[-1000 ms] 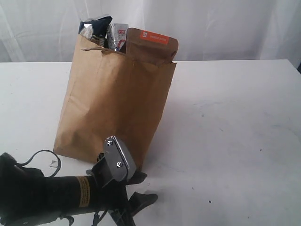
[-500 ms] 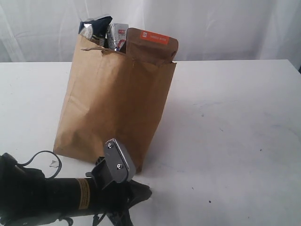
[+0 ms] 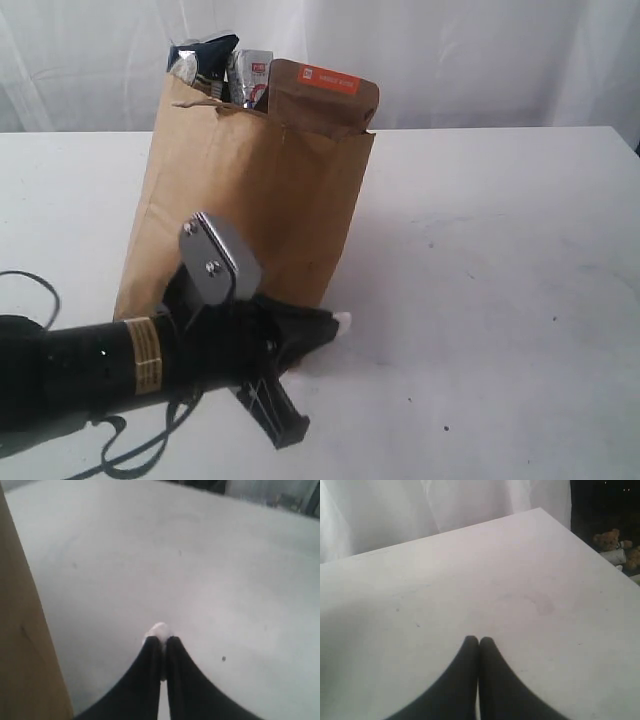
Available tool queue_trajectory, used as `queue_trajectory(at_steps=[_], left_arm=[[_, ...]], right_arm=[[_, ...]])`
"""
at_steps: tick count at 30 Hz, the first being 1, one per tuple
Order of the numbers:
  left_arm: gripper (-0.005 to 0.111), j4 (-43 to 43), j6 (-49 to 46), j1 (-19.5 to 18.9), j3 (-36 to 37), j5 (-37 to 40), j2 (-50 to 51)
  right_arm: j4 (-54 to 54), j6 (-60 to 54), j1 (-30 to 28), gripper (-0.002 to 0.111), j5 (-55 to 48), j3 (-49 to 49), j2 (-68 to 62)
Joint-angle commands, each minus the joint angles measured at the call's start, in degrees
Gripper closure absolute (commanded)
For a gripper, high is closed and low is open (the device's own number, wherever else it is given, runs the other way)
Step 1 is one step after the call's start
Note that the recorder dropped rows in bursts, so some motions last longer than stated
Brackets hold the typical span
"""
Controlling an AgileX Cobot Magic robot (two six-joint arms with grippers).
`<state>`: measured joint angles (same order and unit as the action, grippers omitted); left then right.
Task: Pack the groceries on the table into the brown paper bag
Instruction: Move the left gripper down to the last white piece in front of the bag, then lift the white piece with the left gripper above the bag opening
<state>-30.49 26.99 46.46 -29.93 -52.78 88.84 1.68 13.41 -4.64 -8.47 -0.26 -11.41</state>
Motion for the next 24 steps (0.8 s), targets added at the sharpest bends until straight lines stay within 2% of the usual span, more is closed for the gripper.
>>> queue_trajectory(at_steps=[1,3,6,8,11,14,19,24], left_arm=[[0.107,2.0,2.6,-0.3,0.2,-5.5,-10.7],[0.107,6.3,1.0,-1.3,-0.1,-8.0,-14.9],[0.107,15.2,-8.5,-3.9,-1.0,-5.8,-19.9],[0.107,21.5,-14.4,-6.5,-2.2,-4.0,-20.5],[0.107,29.1,-14.7,-9.6,-5.1,-4.3,-18.1],[0.107,29.6,-14.6,-12.0,-9.1,-4.5,-15.2],[0.107,27.7,-17.3,-13.9,-14.9,-3.5,-9.8],[0.107,26.7,-17.9,-13.9,-23.7,3.4,-0.9]], right_arm=[[0.2,-0.8,0.2,0.108,0.3,0.3,-0.1],[0.2,-0.8,0.2,0.108,0.3,0.3,-0.1],[0.2,-0.8,0.2,0.108,0.3,0.3,-0.1],[0.2,-0.8,0.2,0.108,0.3,0.3,-0.1],[0.2,-0.8,0.2,0.108,0.3,0.3,-0.1],[0.2,-0.8,0.2,0.108,0.3,0.3,-0.1],[0.2,-0.8,0.2,0.108,0.3,0.3,-0.1],[0.2,-0.8,0.2,0.108,0.3,0.3,-0.1]])
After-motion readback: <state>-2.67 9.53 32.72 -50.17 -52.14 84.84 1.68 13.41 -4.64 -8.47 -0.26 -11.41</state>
